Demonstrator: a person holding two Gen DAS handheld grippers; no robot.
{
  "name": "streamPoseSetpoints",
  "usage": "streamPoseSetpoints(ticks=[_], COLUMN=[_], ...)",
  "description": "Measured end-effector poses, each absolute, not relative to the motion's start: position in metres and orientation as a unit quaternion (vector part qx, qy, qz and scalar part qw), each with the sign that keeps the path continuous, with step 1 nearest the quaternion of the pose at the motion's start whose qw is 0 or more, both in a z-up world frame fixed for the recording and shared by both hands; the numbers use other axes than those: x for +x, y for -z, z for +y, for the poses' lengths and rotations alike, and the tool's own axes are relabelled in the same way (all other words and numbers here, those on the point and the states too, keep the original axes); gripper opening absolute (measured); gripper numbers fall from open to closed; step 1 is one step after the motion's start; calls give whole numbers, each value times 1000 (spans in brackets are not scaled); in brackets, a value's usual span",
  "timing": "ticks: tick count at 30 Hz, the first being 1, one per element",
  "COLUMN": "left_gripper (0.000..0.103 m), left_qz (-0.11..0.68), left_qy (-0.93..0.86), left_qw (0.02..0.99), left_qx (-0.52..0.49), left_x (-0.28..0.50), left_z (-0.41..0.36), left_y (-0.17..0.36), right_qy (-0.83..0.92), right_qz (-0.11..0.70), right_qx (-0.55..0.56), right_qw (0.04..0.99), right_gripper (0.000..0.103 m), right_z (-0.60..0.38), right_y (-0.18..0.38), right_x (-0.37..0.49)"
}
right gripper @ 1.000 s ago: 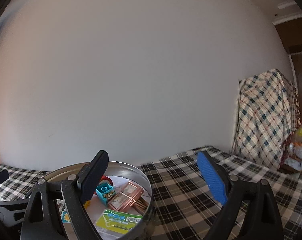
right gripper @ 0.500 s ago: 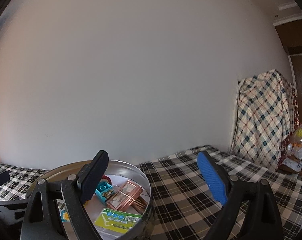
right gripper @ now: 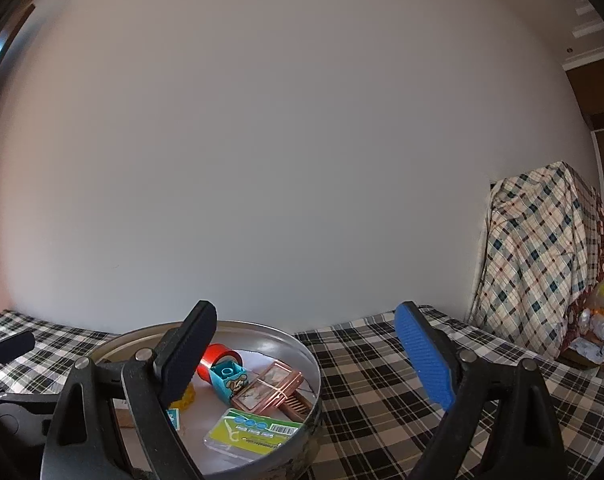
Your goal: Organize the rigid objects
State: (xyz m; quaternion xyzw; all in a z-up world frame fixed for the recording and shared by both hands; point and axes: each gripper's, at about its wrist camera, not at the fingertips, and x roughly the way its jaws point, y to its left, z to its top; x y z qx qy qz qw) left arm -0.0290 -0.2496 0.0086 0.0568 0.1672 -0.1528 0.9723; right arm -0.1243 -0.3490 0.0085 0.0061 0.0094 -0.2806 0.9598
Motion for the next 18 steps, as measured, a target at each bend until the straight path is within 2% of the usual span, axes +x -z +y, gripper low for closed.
streamPoseSetpoints(ticks=[12,18], left_gripper=[103,103], left_qz=[173,181], left_qy=[153,156], left_qw=[972,970], left_qx=[51,46], left_x=[-30,-32], left_z=[-249,-248], left_y=[-10,-9], right_qy=[278,267], right_qz=[10,12], right_qx=[4,7], right_qw=[960,964], right_gripper=[94,99], right_z=[-347,-345], right_y=[-9,-9], right_x=[-126,-129])
